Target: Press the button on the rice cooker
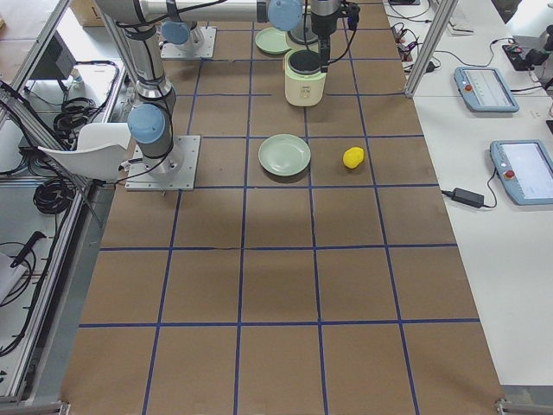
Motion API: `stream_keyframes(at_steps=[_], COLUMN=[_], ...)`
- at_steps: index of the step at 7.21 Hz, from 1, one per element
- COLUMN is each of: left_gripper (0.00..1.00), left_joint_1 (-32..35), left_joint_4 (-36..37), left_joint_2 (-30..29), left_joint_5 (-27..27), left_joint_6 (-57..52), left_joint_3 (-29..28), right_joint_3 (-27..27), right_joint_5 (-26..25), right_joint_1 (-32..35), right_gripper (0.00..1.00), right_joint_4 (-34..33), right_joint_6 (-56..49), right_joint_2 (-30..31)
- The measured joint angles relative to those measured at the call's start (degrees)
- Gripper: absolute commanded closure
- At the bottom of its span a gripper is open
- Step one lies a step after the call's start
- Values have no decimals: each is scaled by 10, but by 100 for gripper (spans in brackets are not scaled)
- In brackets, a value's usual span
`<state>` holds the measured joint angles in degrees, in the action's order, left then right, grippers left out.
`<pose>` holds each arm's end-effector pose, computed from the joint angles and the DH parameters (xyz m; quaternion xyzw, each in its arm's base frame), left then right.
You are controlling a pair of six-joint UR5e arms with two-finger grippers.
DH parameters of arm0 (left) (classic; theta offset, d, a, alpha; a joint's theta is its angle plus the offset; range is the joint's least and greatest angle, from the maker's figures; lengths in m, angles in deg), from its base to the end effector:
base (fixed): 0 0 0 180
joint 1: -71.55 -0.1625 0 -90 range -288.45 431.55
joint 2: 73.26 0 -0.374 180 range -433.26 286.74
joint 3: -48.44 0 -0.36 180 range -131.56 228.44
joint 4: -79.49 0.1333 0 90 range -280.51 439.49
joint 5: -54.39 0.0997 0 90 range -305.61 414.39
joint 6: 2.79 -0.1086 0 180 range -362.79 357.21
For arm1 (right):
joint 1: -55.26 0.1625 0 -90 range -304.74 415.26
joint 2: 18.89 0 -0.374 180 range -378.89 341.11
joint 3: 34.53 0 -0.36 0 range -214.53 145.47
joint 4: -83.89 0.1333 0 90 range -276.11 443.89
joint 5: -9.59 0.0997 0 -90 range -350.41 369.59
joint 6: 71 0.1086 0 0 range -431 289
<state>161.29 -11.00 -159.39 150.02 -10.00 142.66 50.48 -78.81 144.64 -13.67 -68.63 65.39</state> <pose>-0.1207 -0.4334 0.4239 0.0609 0.9969 0.0105 0.0485 0.1308 -0.5106 0.4341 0.0252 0.9978 -0.0593 0.0148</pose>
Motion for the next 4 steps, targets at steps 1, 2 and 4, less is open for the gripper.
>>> stream_keyframes(at_steps=[1,2,4], left_gripper=[0,0,0], left_joint_1=[0,0,0], left_joint_4=[0,0,0], left_joint_2=[0,0,0], left_joint_5=[0,0,0], left_joint_6=[0,0,0], left_joint_3=[0,0,0], right_joint_3=[17,25,29], right_joint_5=[0,0,0], right_joint_1=[-2,-3,-4], right_gripper=[0,0,0], right_joint_4=[-4,-6,-7], right_joint_6=[0,0,0], right_joint_2=[10,15,16])
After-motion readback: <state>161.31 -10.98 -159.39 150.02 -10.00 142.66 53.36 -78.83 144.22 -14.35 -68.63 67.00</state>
